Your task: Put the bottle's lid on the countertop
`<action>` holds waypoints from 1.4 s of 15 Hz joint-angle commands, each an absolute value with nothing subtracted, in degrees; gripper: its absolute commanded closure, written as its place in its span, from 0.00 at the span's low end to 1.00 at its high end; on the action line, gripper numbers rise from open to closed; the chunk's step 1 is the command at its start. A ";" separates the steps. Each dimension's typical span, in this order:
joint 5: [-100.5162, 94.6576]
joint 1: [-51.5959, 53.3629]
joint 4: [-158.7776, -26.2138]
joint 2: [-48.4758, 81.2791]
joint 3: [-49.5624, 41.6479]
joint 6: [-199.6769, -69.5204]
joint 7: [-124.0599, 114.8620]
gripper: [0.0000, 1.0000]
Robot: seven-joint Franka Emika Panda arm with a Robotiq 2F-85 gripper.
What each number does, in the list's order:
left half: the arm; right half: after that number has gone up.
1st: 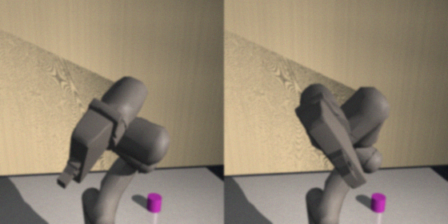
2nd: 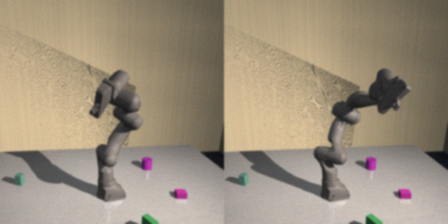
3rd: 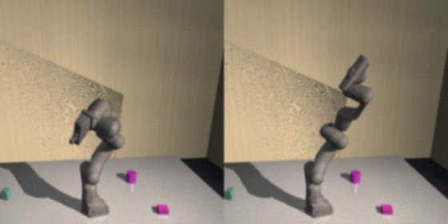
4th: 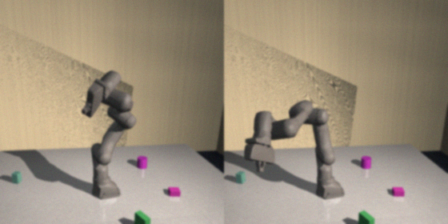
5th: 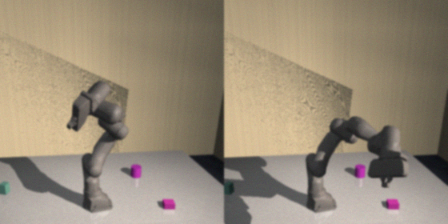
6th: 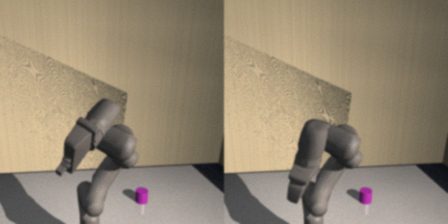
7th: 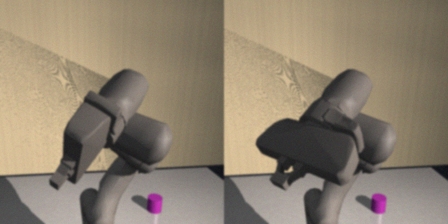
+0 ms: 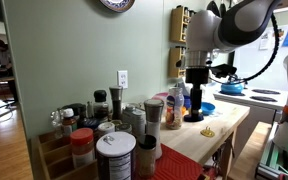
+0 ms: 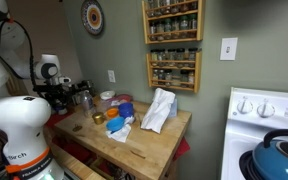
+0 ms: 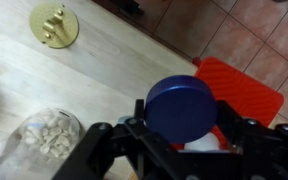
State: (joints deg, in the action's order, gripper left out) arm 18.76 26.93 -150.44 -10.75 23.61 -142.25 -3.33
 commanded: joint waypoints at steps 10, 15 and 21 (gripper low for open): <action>-7.14 24.22 -151.78 5.33 22.35 -162.40 -27.95 0.54; -6.67 24.25 -151.50 3.41 22.11 -160.67 -28.95 0.00; 9.06 24.96 -151.78 -5.64 25.06 -151.02 -5.00 0.00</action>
